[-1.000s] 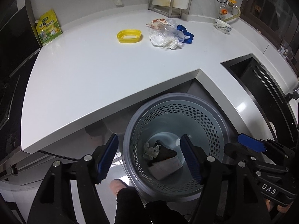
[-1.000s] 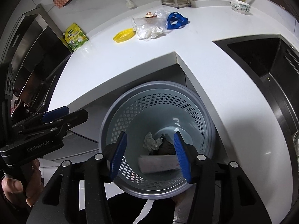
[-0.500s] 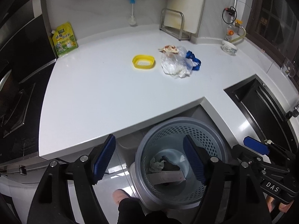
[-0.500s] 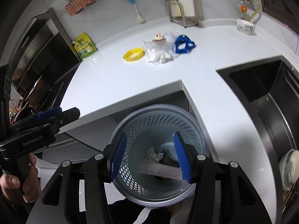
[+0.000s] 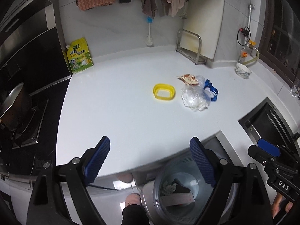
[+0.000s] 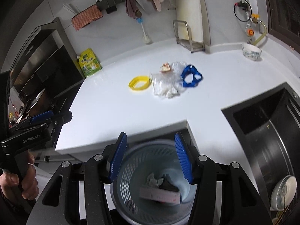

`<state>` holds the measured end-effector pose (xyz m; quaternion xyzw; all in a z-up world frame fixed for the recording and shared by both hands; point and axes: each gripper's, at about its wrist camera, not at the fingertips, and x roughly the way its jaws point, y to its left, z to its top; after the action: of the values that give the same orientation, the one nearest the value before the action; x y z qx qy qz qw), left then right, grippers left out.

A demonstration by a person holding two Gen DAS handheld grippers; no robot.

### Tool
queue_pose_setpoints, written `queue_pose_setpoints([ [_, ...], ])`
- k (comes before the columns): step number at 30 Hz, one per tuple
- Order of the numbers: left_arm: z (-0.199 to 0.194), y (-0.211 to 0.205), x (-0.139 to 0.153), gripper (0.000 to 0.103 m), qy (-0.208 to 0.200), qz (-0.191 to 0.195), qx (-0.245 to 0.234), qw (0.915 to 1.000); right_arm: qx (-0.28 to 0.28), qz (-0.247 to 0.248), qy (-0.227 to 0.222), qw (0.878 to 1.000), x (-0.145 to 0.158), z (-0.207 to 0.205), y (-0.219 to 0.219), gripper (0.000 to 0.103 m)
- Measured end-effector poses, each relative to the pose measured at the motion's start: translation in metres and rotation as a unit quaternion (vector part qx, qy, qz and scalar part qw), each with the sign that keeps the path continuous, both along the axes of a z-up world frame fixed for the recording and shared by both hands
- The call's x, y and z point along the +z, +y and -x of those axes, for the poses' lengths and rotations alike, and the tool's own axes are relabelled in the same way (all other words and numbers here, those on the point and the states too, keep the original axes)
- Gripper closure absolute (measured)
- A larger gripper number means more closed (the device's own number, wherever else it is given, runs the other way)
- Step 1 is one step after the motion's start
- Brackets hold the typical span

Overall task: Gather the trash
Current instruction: 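Move both tools back toward the clear plastic bag and cup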

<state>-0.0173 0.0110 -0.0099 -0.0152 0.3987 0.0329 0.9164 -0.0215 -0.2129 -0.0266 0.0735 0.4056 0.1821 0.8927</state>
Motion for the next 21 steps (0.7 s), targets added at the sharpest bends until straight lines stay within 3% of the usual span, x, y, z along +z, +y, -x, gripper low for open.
queue_pose_setpoints([
  [10, -0.092, 0.028, -0.008, 0.014, 0.002, -0.007, -0.037, 0.9993, -0.073, 0.034, -0.011, 0.997, -0.004, -0.068, 0.032, 0.048],
  [21, -0.189, 0.049, -0.057, 0.014, 0.035, -0.008, -0.093, 0.995, -0.13, 0.065, 0.009, 0.989, -0.044, -0.145, 0.073, 0.047],
])
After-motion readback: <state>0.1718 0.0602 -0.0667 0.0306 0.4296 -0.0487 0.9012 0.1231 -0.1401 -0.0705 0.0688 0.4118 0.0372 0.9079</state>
